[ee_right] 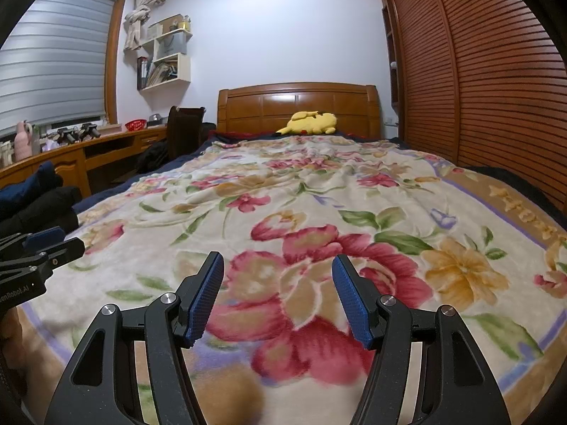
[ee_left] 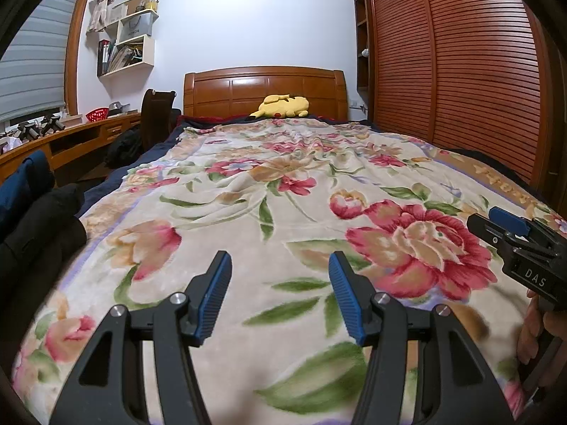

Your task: Fold large clothes

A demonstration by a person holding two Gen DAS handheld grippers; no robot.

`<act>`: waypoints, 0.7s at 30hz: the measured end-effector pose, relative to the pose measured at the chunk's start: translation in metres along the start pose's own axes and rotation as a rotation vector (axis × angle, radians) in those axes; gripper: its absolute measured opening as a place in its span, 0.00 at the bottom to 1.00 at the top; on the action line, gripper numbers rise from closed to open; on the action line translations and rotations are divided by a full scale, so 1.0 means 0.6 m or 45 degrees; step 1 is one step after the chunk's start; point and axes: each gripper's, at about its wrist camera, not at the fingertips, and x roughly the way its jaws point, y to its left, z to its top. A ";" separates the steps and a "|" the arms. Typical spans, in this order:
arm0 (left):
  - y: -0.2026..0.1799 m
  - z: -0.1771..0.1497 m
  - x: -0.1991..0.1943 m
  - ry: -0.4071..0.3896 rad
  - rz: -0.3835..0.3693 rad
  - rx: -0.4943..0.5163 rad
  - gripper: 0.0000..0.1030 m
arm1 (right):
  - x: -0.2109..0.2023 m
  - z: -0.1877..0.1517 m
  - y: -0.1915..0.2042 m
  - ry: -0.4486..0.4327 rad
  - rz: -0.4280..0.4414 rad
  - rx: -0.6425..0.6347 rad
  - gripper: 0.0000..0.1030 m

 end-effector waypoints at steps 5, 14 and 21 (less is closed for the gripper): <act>0.001 0.000 -0.001 -0.004 0.001 -0.003 0.55 | 0.000 0.000 0.000 0.000 0.000 0.001 0.63; 0.005 0.003 -0.005 -0.008 0.002 -0.005 0.55 | 0.000 0.000 0.001 -0.001 0.000 0.001 0.63; 0.005 0.003 -0.005 -0.009 0.001 -0.005 0.55 | 0.000 0.000 0.001 -0.001 0.000 0.001 0.63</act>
